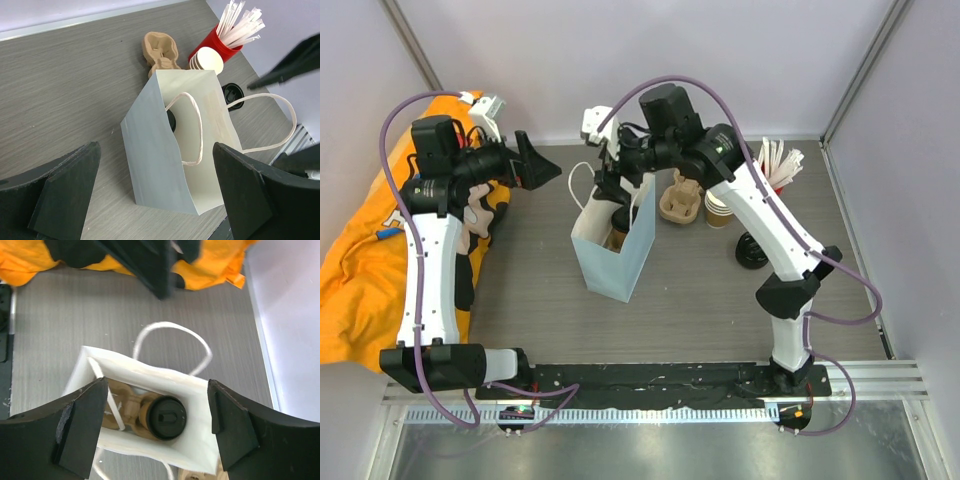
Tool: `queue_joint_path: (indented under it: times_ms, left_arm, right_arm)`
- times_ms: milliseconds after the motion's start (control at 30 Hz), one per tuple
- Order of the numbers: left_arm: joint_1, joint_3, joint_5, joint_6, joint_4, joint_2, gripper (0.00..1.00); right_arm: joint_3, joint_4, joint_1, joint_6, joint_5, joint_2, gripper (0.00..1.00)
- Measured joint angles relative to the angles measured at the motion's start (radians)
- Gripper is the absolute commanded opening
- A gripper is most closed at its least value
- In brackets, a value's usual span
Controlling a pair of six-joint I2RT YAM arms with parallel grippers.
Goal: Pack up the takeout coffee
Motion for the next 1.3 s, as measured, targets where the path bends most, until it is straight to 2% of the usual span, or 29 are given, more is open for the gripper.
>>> queue_joint_path:
  times_ms: [400,700,1033,1300]
  left_arm:
    - [0.000,0.000,0.045,0.009,0.000,0.000,1.00]
    - [0.000,0.000,0.082,0.010,0.000,0.000,1.00]
    - [-0.042,0.016,0.080,0.010,-0.001,0.004,1.00]
    - [-0.223,0.085,-0.018,0.069,-0.032,0.090,1.00]
  right_arm:
    - [0.031,0.095,-0.199,0.145,-0.019,-0.002,0.84]
    - [0.024,0.116,-0.309,0.160,-0.103,-0.031,0.82]
    - [-0.163,0.011,-0.354,-0.053,-0.240,-0.188,0.76]
    - [-0.350,-0.053,-0.352,-0.192,-0.324,-0.243,0.73]
